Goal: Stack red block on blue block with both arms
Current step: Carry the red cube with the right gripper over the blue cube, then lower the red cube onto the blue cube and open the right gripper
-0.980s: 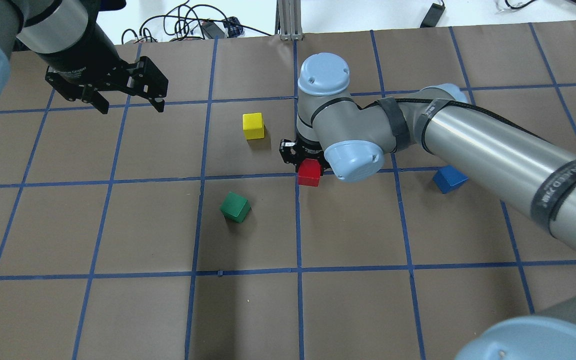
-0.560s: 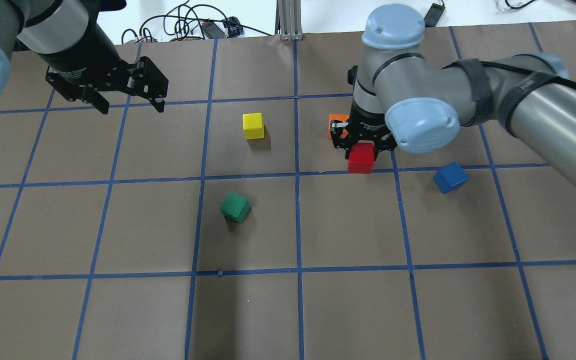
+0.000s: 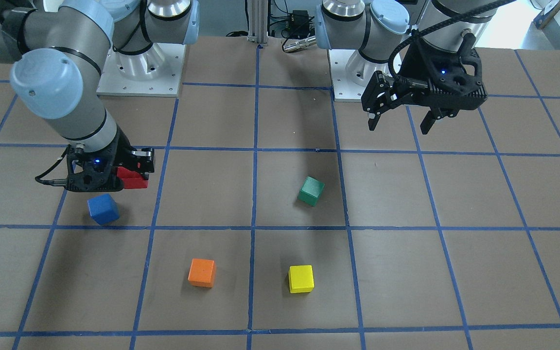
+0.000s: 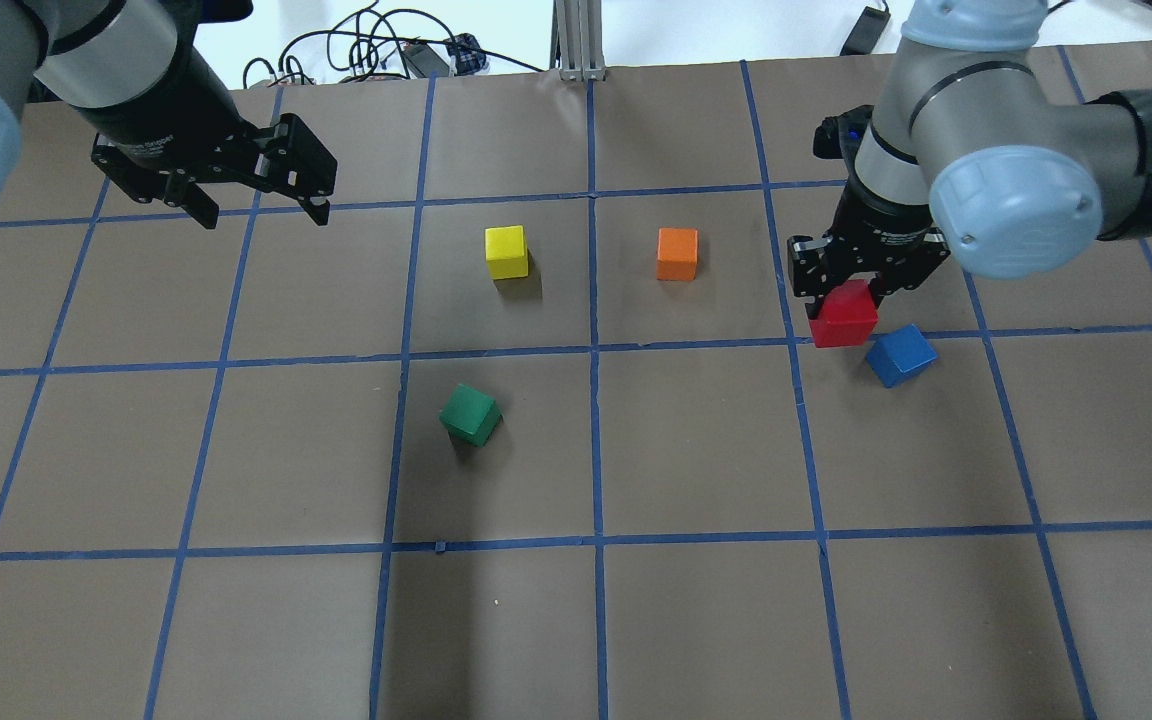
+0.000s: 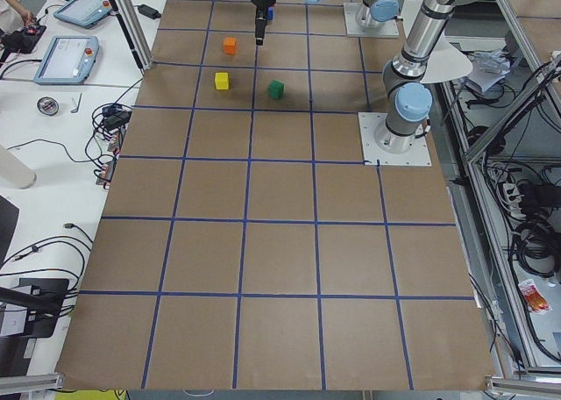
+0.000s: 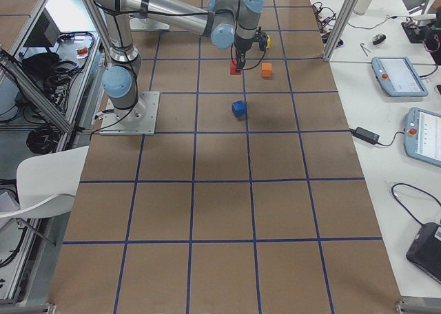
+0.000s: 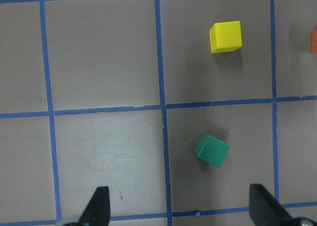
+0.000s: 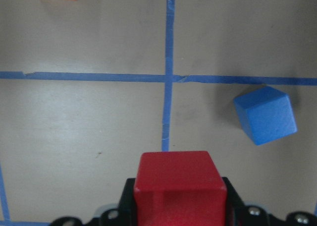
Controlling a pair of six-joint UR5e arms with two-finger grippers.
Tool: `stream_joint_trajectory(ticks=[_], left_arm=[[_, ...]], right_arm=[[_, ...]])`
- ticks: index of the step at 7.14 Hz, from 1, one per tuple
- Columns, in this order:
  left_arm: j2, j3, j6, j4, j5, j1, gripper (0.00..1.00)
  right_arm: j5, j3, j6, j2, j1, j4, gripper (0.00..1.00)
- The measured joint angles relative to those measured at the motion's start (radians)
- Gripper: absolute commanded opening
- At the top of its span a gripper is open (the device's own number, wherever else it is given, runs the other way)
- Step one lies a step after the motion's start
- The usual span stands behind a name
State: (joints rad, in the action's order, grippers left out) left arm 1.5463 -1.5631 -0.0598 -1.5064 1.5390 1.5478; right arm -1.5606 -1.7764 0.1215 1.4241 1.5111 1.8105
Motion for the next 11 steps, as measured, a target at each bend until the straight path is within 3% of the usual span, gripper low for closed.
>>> stream_joint_trajectory(ticks=[4, 7, 11], left_arm=[[0.0, -0.001, 0.001, 0.0, -0.001, 0.001, 1.0], [0.0, -0.001, 0.002, 0.0, -0.001, 0.001, 1.0], [0.0, 0.0, 0.003, 0.0, -0.002, 0.001, 1.0]], right_arm=[[0.008, -0.051, 0.248, -0.007, -0.172, 0.05, 0.0], [0.009, -0.186, 0.402, -0.027, -0.187, 0.317, 0.0], [0.015, -0.209, 0.469, -0.057, -0.188, 0.385, 0.0]])
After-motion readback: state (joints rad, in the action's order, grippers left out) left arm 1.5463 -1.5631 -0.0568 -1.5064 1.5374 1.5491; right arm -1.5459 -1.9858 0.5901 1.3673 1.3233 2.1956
